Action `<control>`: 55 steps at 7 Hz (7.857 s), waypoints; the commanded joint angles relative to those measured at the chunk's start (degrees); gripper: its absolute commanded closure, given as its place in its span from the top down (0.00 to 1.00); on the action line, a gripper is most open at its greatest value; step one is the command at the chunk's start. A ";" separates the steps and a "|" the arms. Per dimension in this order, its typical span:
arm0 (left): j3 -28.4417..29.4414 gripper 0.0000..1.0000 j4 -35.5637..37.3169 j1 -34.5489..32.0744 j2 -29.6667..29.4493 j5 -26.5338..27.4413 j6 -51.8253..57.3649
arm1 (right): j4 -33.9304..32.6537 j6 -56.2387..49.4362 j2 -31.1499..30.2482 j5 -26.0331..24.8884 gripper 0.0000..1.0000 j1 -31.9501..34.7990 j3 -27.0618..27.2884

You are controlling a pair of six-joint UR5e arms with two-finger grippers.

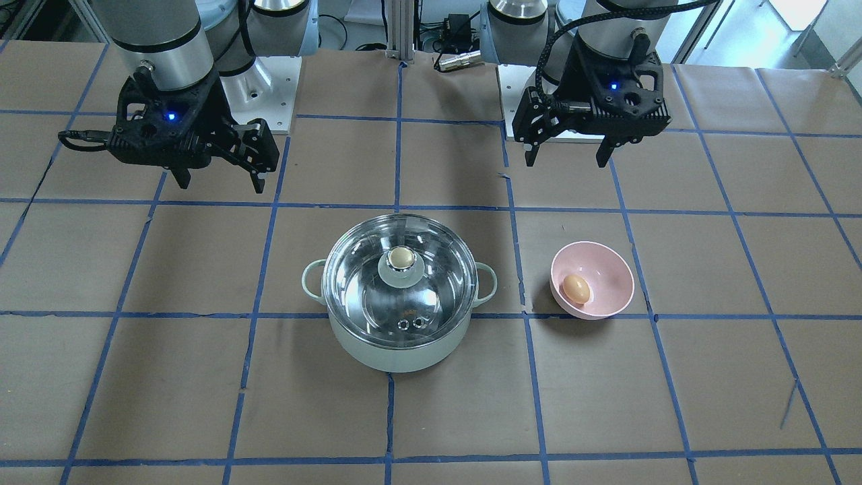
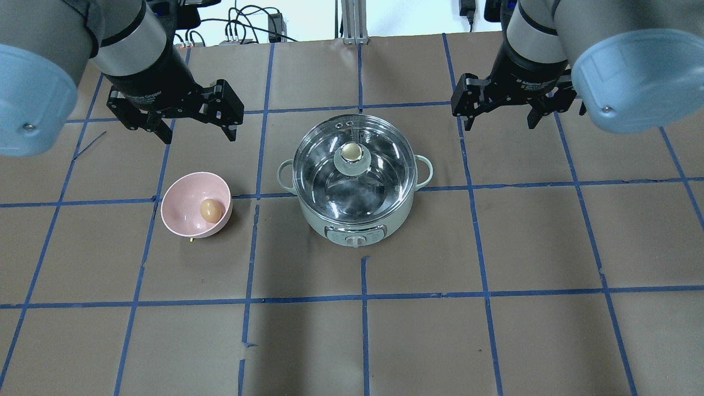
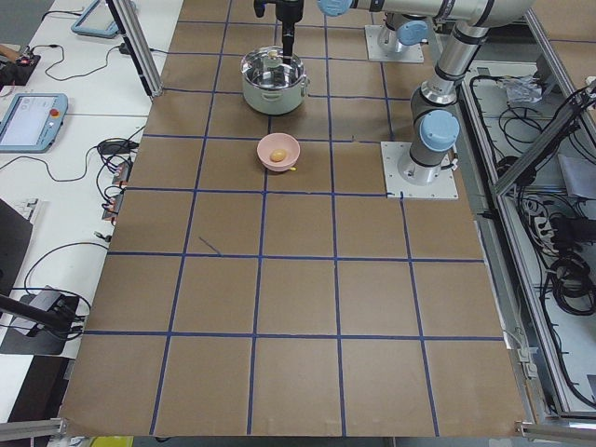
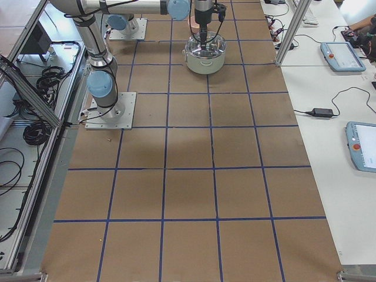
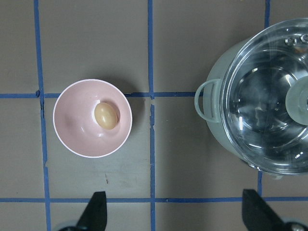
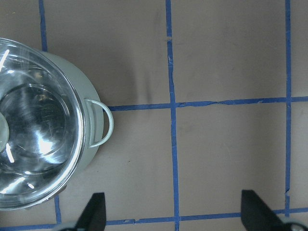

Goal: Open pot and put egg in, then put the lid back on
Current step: 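Move the right gripper over the glass lid knob on the steel pot, then grasp the lid knob with the right gripper while the left moves over the bowl, then lift the glass lid off the pot and carry it aside with the right gripper, then lower the left gripper into the pink bowl and close it on the egg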

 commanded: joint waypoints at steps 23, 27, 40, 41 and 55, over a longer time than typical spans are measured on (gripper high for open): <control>-9.83 1.00 6.07 9.00 -7.00 0.61 7.86 | -20.64 24.78 18.50 1.32 0.96 20.04 -2.45; -17.80 1.00 22.74 14.53 -15.11 0.62 16.86 | -21.43 23.91 18.68 1.32 0.47 19.95 -1.56; -24.26 1.00 31.34 15.34 -17.31 -0.10 17.93 | 1.86 -2.89 2.50 2.20 0.34 -3.07 -1.57; -24.35 1.00 31.86 15.34 -17.40 0.35 17.93 | 1.86 -2.55 2.33 2.28 0.34 -2.55 -1.56; -24.79 0.84 36.26 14.63 -20.39 1.49 17.58 | 2.39 -2.73 2.15 2.11 0.36 -2.64 -1.21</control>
